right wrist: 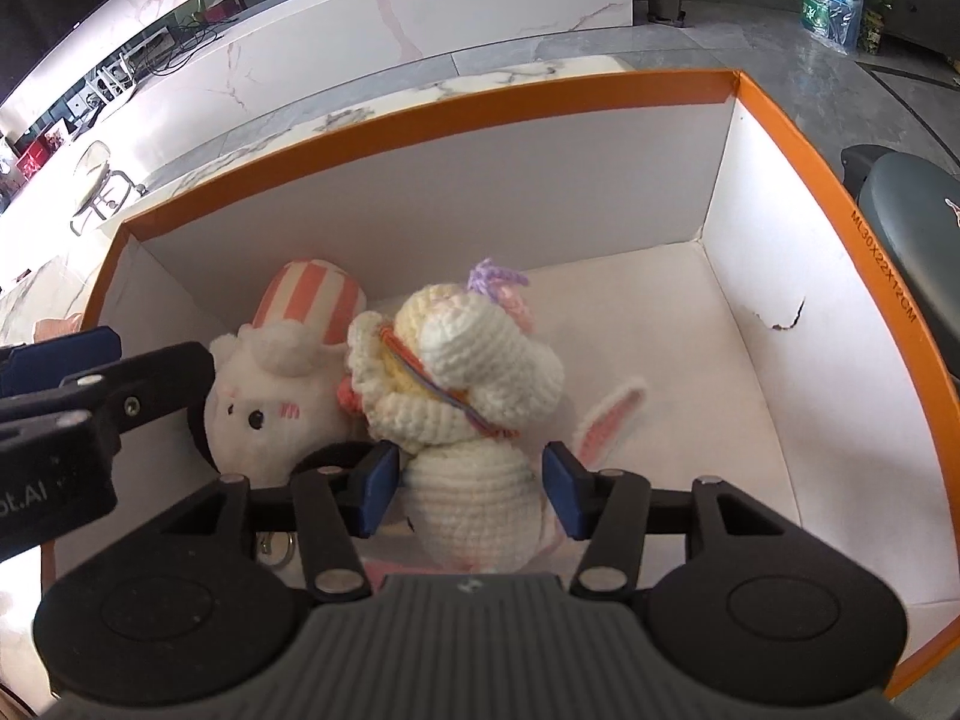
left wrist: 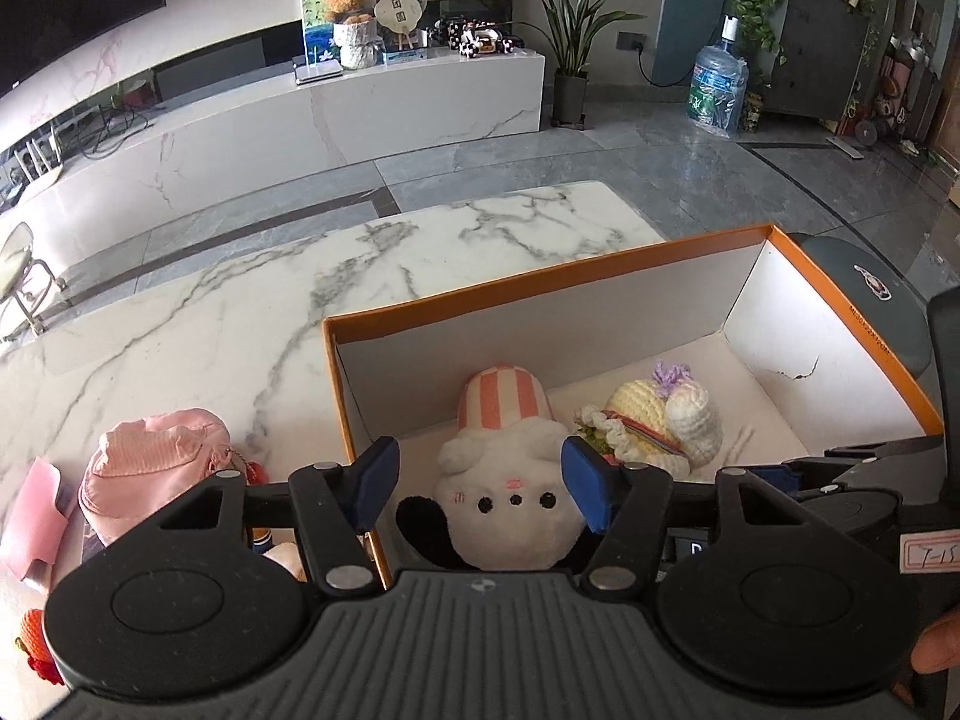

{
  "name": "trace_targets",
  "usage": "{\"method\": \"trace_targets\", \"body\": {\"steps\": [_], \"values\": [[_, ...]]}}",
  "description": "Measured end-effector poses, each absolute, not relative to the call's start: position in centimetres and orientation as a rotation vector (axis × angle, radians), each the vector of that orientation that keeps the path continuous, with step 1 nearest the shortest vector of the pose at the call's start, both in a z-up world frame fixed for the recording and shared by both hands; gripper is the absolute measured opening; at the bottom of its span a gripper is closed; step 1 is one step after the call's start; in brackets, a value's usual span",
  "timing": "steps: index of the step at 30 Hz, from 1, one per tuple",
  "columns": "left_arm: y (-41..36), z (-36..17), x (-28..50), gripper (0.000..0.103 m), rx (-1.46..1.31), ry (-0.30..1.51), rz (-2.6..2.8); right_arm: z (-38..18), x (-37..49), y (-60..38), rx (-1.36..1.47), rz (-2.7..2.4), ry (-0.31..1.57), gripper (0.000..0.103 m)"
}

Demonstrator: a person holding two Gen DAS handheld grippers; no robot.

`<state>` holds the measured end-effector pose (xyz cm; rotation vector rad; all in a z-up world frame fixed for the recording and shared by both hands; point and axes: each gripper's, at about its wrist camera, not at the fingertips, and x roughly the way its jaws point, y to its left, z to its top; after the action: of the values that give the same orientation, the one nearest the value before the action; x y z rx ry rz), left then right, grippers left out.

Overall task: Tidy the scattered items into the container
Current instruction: 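Lower the toys into the shoebox and open both tools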

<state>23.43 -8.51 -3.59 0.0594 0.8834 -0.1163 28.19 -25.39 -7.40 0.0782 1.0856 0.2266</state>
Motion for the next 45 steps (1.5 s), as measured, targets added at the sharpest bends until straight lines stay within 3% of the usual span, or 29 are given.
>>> {"method": "trace_targets", "body": {"steps": [2,6,14,30,45], "values": [[-8.8,-3.8,22.9,0.071,0.096,0.867,-0.119,-7.1,27.9,-25.3,0.064,0.219,1.068,0.061],[-9.2,-4.1,22.3,0.069,0.143,0.847,-0.126,-6.4,27.1,-25.3,0.033,0.210,1.016,0.061],[-9.2,-4.5,21.8,0.069,0.141,0.835,-0.137,-6.5,27.3,-25.4,0.059,0.238,1.023,0.039],[-8.3,-4.4,21.3,0.063,0.079,0.811,-0.137,-6.5,27.3,-24.9,0.141,0.225,1.012,0.036],[-3.9,-1.1,15.7,0.065,-0.032,0.697,-0.058,-2.3,20.9,-22.3,0.028,0.065,0.658,0.037]]}}
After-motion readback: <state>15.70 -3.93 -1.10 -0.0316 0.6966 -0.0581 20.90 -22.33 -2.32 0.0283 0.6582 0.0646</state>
